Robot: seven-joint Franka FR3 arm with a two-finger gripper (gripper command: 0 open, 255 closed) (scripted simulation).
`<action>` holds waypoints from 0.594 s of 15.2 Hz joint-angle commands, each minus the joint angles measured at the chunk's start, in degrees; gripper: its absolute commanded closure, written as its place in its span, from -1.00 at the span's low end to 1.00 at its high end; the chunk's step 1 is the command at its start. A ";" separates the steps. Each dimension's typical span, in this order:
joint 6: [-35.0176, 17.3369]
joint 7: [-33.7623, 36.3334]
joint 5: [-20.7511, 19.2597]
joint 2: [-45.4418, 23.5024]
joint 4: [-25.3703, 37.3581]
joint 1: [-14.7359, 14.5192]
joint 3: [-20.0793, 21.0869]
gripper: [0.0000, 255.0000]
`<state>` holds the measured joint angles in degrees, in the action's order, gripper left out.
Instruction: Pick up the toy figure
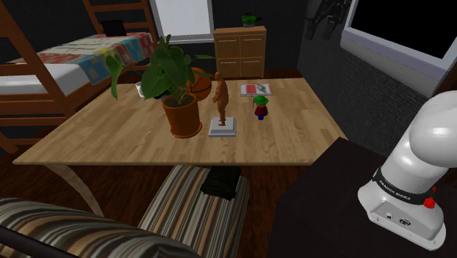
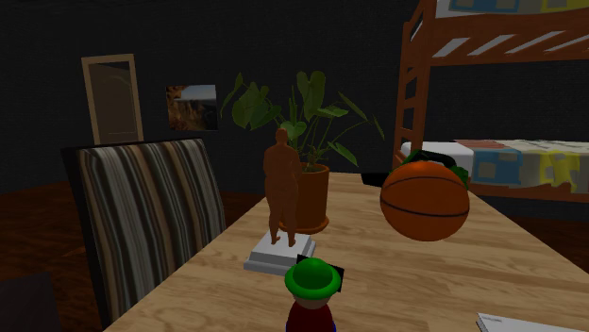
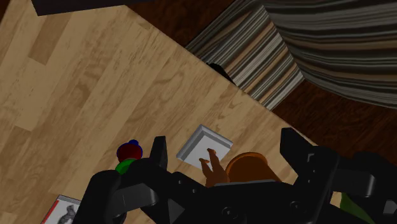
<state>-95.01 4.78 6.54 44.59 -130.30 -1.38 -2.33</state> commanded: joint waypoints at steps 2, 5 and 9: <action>-1.44 0.20 -0.09 -1.77 0.03 0.18 0.03 -1.00; -5.55 0.84 -0.34 -7.31 0.55 0.73 0.09 -1.00; -10.52 1.75 -0.69 -15.12 2.19 1.40 0.02 -1.00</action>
<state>-104.20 6.33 5.96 31.60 -128.63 -0.16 -2.26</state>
